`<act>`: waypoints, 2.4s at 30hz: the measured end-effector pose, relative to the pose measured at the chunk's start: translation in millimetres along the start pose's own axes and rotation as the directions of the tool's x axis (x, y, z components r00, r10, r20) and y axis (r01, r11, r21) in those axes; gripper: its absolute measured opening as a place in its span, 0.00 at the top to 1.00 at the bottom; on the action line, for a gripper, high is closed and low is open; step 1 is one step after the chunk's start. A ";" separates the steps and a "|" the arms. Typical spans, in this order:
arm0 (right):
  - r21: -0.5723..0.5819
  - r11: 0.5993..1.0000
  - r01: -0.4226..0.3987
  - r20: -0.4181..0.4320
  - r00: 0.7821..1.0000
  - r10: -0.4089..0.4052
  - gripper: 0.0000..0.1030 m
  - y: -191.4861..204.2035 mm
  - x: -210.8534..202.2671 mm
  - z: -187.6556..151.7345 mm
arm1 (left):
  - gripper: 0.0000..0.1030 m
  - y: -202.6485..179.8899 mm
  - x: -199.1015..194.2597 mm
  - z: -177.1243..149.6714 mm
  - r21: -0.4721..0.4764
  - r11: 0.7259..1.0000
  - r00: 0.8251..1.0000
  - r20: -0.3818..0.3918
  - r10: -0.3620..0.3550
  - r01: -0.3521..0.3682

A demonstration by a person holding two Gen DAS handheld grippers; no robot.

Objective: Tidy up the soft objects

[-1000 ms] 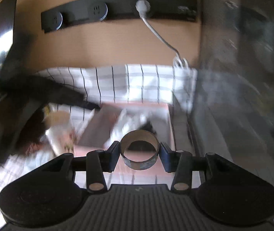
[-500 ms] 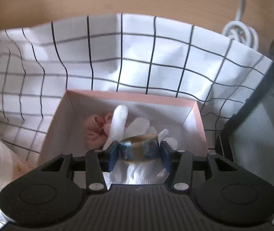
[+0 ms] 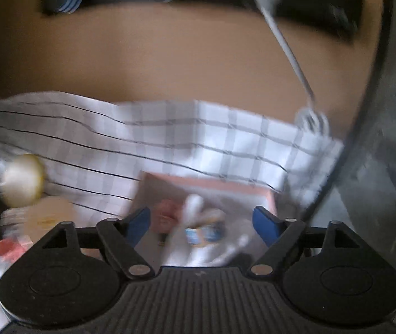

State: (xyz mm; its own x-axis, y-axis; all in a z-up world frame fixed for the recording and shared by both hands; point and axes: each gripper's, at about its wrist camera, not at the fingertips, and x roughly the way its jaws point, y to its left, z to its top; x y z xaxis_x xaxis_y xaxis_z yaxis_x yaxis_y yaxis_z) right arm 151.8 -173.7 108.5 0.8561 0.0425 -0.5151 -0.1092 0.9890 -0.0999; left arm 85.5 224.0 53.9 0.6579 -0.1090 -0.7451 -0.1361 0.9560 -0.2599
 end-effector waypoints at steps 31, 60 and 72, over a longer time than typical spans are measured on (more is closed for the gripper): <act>-0.187 0.938 -0.292 -0.173 0.950 0.261 0.16 133.8 -35.5 -106.9 | 0.81 -26.3 86.4 68.5 -0.143 0.990 0.999 0.041 0.020 -0.014; 0.000 0.974 -0.228 -0.274 0.936 0.219 0.16 246.2 145.3 42.2 | 0.81 71.7 -17.9 37.0 -0.042 0.984 0.973 0.162 -0.163 0.172; 0.088 0.964 -0.250 -0.249 0.932 0.265 0.38 245.3 181.2 23.7 | 0.81 104.9 -19.7 37.9 -0.057 0.980 0.975 0.127 -0.181 0.189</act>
State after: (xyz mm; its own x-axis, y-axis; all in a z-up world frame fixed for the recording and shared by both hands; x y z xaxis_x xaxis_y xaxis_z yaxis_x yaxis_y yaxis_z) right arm 292.1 80.0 10.9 0.6431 0.2660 -0.7181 -0.2752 0.9554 0.1074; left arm 86.4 336.8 64.6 0.7602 -0.2448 -0.6018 -0.0511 0.9009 -0.4310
